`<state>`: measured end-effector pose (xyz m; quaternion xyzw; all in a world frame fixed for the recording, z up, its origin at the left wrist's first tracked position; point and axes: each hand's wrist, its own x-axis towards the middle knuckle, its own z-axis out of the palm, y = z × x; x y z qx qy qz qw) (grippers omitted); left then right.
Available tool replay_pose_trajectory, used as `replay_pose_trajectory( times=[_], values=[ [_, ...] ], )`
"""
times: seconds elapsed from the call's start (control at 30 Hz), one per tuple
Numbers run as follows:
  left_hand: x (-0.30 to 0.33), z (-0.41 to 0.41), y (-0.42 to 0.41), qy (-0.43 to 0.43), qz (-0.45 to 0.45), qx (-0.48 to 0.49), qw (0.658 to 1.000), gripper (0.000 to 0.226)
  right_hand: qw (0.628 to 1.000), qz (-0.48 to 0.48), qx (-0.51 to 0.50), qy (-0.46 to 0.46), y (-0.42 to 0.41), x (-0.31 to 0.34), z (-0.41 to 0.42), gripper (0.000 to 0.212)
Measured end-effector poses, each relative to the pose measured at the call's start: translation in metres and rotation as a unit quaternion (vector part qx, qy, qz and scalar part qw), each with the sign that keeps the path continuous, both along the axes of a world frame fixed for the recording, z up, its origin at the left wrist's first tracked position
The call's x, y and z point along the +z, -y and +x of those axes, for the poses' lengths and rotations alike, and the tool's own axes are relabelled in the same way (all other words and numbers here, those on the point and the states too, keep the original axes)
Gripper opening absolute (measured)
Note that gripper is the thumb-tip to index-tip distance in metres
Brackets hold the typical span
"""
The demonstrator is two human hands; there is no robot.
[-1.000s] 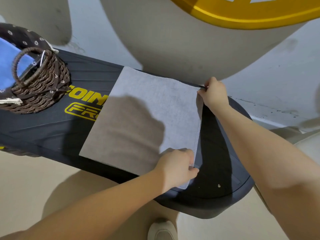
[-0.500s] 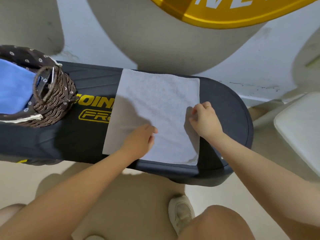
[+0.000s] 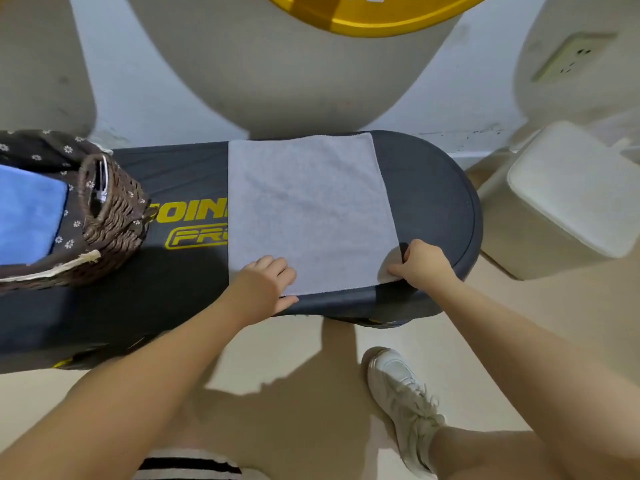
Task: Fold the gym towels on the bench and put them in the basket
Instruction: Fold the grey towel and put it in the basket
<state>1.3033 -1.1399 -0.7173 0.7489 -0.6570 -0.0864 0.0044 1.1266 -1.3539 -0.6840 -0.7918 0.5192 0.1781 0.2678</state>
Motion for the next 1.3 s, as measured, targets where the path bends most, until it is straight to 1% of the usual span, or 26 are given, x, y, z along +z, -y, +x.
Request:
replay_pose_trajectory(
  times=[0.07, 0.13, 0.17, 0.2, 0.23, 0.27, 0.33, 0.4, 0.47, 0.53, 0.6, 0.63, 0.67, 0.7, 0.73, 0.77, 0.8, 0.83, 0.9, 0.93, 1.0, 1.03, 1.1, 1.13, 1.2, 1.3],
  values=[
    [0.004, 0.003, -0.006, 0.014, -0.034, -0.023, 0.999, 0.021, 0.999, 0.015, -0.012, 0.035, -0.007, 0.002, 0.001, 0.032],
    [0.003, 0.005, -0.011, 0.033, -0.036, -0.022, 0.999, 0.017, 0.995, 0.042, -0.049, 0.082, -0.014, 0.002, 0.002, 0.035],
    [0.002, 0.005, -0.012, 0.042, -0.019, -0.022, 0.999, 0.024, 0.990, 0.059, -0.081, 0.101, -0.015, 0.001, 0.003, 0.037],
    [0.004, 0.004, -0.012, 0.049, 0.010, -0.022, 0.999, 0.037, 0.983, 0.077, -0.115, 0.117, -0.015, 0.000, 0.003, 0.037],
    [0.005, 0.004, -0.010, 0.059, 0.032, -0.020, 0.998, 0.049, 0.976, 0.099, -0.147, 0.126, -0.014, 0.000, 0.004, 0.036],
    [0.006, 0.005, -0.008, 0.065, 0.041, -0.015, 0.997, 0.054, 0.969, 0.123, -0.168, 0.131, -0.013, 0.002, 0.003, 0.032],
    [0.009, 0.008, -0.005, 0.054, 0.050, -0.007, 0.997, 0.053, 0.962, 0.156, -0.180, 0.134, -0.006, 0.006, 0.000, 0.020],
    [0.013, 0.009, -0.006, 0.031, 0.030, -0.030, 0.999, 0.042, 0.964, 0.177, -0.170, 0.106, -0.001, 0.012, -0.005, 0.015],
    [0.013, 0.007, -0.013, 0.006, -0.004, -0.066, 0.998, 0.022, 0.970, 0.189, -0.149, 0.030, 0.002, 0.015, -0.009, 0.018],
    [0.012, 0.001, -0.020, -0.005, 0.004, -0.092, 0.996, 0.021, 0.978, 0.166, -0.107, -0.067, 0.002, 0.019, -0.007, 0.027],
    [0.013, -0.003, -0.024, -0.023, 0.005, -0.080, 0.997, 0.018, 0.985, 0.067, -0.020, -0.155, -0.002, 0.024, 0.000, 0.033],
    [0.013, -0.003, -0.024, -0.041, -0.007, -0.061, 0.997, 0.023, 0.988, -0.010, 0.027, -0.153, -0.004, 0.026, 0.005, 0.031],
    [0.012, 0.000, -0.020, -0.051, -0.032, -0.036, 0.998, 0.028, 0.989, -0.075, 0.060, -0.110, -0.008, 0.029, 0.013, 0.027],
    [0.011, 0.003, -0.013, -0.056, -0.057, -0.010, 0.997, 0.030, 0.988, -0.117, 0.090, -0.037, -0.014, 0.029, 0.022, 0.026],
    [0.011, 0.006, -0.003, -0.054, -0.085, 0.019, 0.995, 0.028, 0.981, -0.136, 0.132, 0.045, -0.023, 0.029, 0.032, 0.028],
    [0.013, 0.010, 0.008, -0.052, -0.103, 0.053, 0.992, 0.029, 0.969, -0.132, 0.181, 0.105, -0.032, 0.027, 0.044, 0.034],
    [0.017, 0.011, 0.021, -0.053, -0.090, 0.092, 0.990, 0.035, 0.956, -0.110, 0.233, 0.140, -0.041, 0.023, 0.057, 0.041],
    [0.020, 0.014, 0.033, -0.045, -0.065, 0.125, 0.989, 0.042, 0.945, -0.087, 0.274, 0.154, -0.048, 0.017, 0.069, 0.048],
    [0.016, 0.020, 0.050, -0.036, 0.012, 0.173, 0.984, 0.051, 0.935, -0.055, 0.315, 0.153, -0.058, 0.004, 0.091, 0.056],
    [0.010, 0.021, 0.054, -0.037, 0.032, 0.198, 0.979, 0.054, 0.933, -0.051, 0.323, 0.149, -0.058, -0.004, 0.098, 0.059],
    [-0.003, 0.028, 0.053, -0.013, 0.012, 0.225, 0.974, 0.067, 0.935, -0.052, 0.330, 0.122, -0.051, -0.021, 0.106, 0.062],
    [-0.008, 0.030, 0.051, 0.002, 0.022, 0.233, 0.972, 0.073, 0.933, -0.063, 0.340, 0.099, -0.044, -0.030, 0.106, 0.063],
    [-0.018, 0.034, 0.047, 0.031, 0.037, 0.247, 0.968, 0.076, 0.923, -0.104, 0.365, 0.061, -0.024, -0.043, 0.103, 0.062],
    [-0.022, 0.034, 0.046, 0.044, 0.044, 0.246, 0.967, 0.078, 0.920, -0.118, 0.369, 0.057, -0.013, -0.046, 0.102, 0.061],
    [-0.023, 0.033, 0.048, 0.044, 0.037, 0.254, 0.965, 0.084, 0.920, -0.137, 0.362, 0.058, 0.011, -0.048, 0.101, 0.060],
    [-0.022, 0.033, 0.047, 0.057, 0.045, 0.250, 0.965, 0.081, 0.932, -0.157, 0.323, 0.048, 0.046, -0.046, 0.100, 0.060]
  ],
)
